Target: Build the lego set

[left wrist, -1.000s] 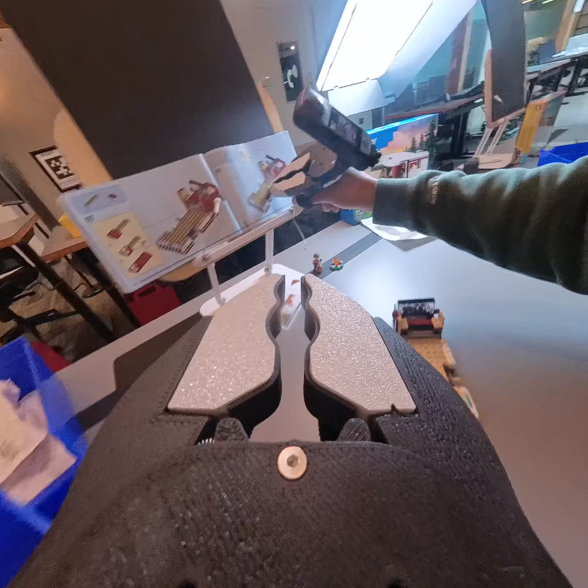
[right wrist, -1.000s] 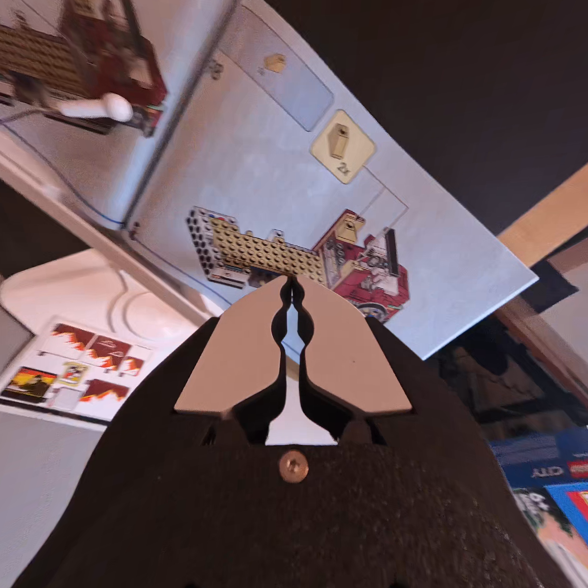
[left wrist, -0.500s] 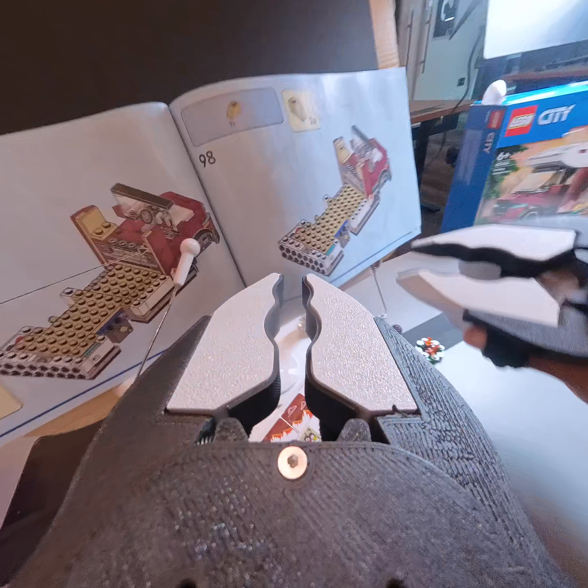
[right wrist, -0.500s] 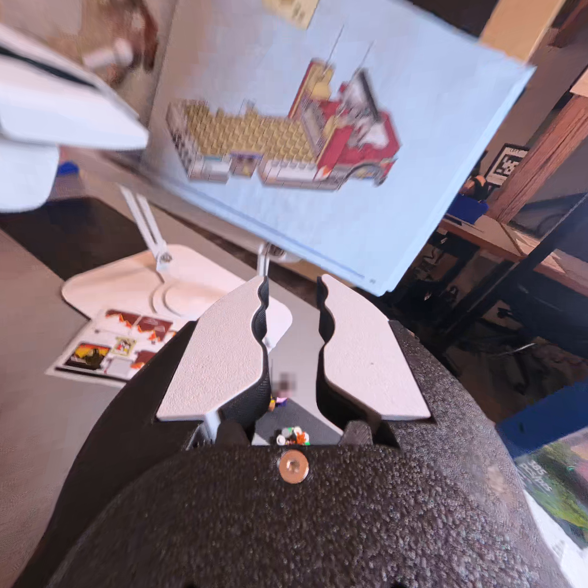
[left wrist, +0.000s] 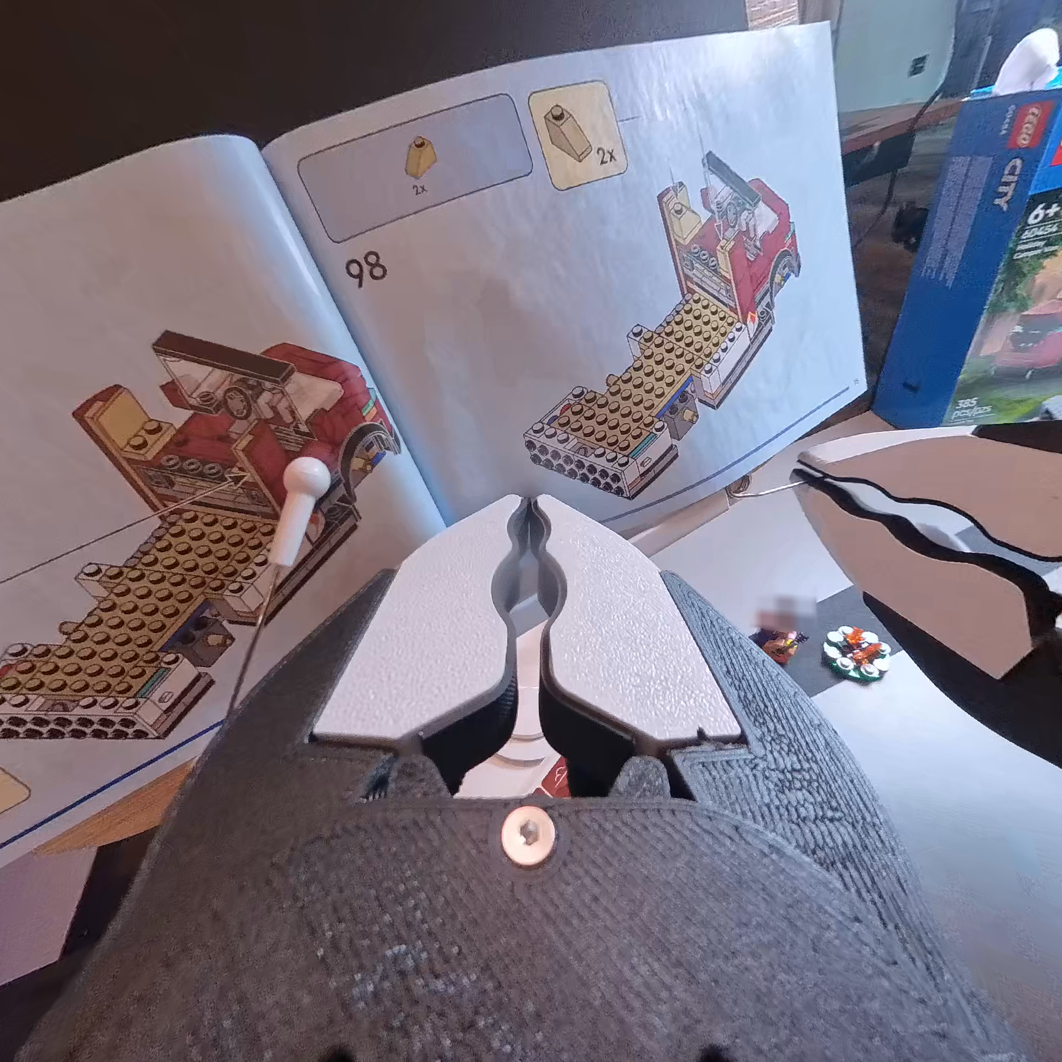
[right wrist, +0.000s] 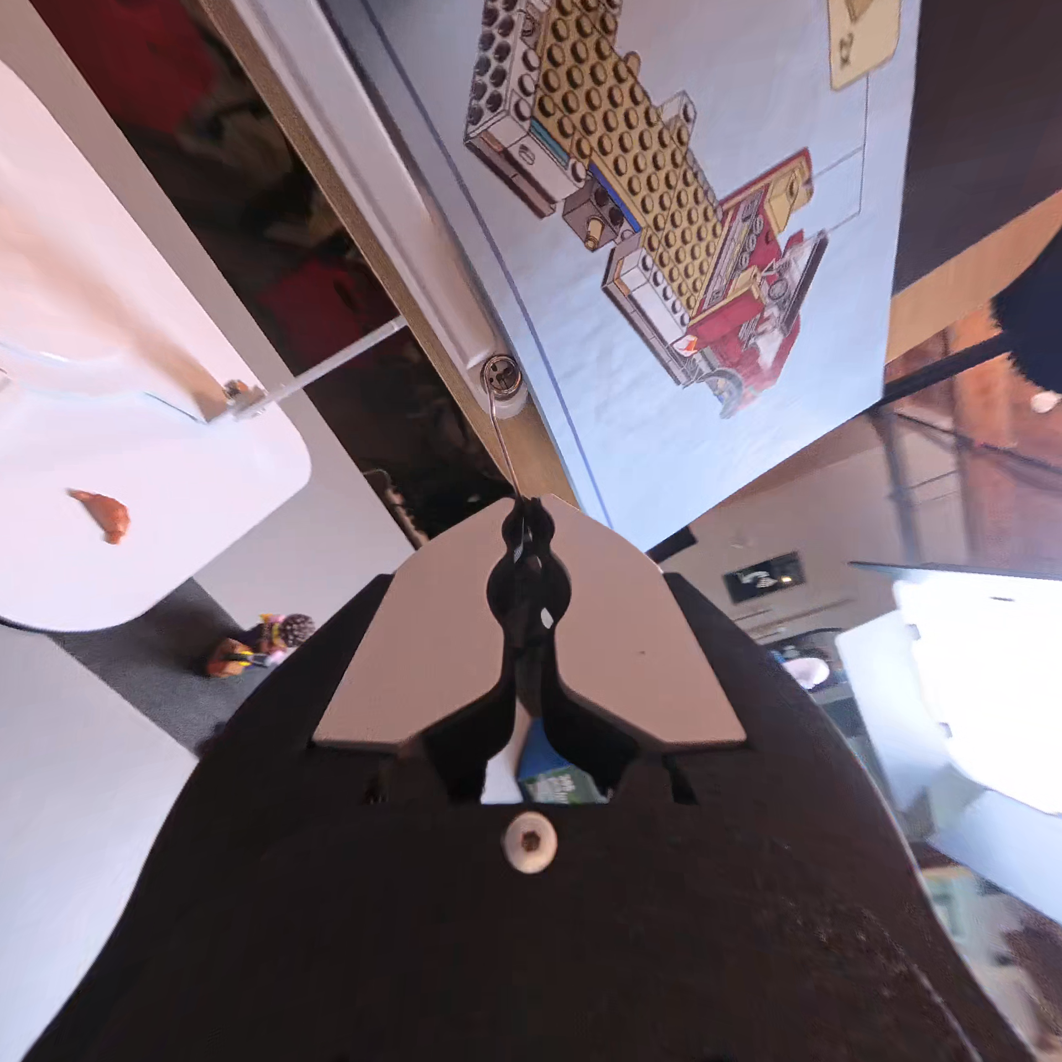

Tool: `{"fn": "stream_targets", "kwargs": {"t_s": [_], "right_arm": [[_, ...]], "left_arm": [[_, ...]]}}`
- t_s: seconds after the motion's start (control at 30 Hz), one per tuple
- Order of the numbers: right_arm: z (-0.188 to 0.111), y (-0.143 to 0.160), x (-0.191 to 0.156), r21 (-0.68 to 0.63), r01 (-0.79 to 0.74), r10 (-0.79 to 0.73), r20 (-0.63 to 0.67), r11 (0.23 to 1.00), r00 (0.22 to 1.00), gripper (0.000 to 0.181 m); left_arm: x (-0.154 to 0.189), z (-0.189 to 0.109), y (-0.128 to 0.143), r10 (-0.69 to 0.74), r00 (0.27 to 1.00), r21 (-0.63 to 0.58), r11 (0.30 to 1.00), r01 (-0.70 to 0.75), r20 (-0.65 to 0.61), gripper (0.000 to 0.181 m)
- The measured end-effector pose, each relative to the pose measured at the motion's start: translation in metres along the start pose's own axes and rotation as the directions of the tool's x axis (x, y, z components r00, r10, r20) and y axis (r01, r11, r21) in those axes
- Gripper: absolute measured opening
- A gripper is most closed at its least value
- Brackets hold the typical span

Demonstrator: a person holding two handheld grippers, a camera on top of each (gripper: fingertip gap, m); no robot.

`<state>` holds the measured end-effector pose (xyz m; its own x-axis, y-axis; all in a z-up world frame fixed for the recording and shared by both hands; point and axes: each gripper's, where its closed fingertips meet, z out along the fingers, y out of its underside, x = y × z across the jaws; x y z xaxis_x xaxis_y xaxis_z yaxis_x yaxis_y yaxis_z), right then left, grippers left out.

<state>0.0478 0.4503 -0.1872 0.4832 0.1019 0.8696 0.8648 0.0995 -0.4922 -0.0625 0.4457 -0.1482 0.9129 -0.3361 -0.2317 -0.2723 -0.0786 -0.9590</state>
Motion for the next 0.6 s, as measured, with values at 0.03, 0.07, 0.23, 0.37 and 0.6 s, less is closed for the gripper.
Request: {"fn": "stream_targets", "kwargs": {"t_s": [0.03, 0.07, 0.23, 0.37, 0.6], "right_arm": [[0.000, -0.001, 0.003, -0.006, 0.058, -0.059, -0.028, 0.998, 0.998, 0.003], [-0.001, -0.002, 0.007, -0.008, 0.110, -0.110, -0.053, 0.994, 0.992, 0.003], [-0.003, -0.013, 0.022, -0.011, 0.294, -0.294, -0.098, 0.956, 0.951, 0.005], [-0.005, -0.017, 0.022, -0.001, 0.377, -0.375, -0.092, 0.926, 0.922, 0.005], [0.001, -0.038, 0.029, 0.064, 0.601, -0.596, -0.086, 0.796, 0.798, 0.008]], "left_arm": [[0.000, 0.001, 0.000, 0.016, 1.000, -0.013, 1.000, -0.016, 0.011, 0.000], [0.000, 0.002, 0.000, 0.039, 0.999, -0.029, 0.999, -0.038, 0.021, 0.000], [0.001, 0.007, -0.002, 0.084, 0.995, -0.055, 0.995, -0.082, 0.045, 0.000], [0.002, 0.008, -0.005, 0.079, 0.996, -0.045, 0.996, -0.077, 0.048, 0.000], [0.002, 0.005, -0.003, 0.103, 0.994, -0.028, 0.994, -0.102, 0.029, 0.000]]}}
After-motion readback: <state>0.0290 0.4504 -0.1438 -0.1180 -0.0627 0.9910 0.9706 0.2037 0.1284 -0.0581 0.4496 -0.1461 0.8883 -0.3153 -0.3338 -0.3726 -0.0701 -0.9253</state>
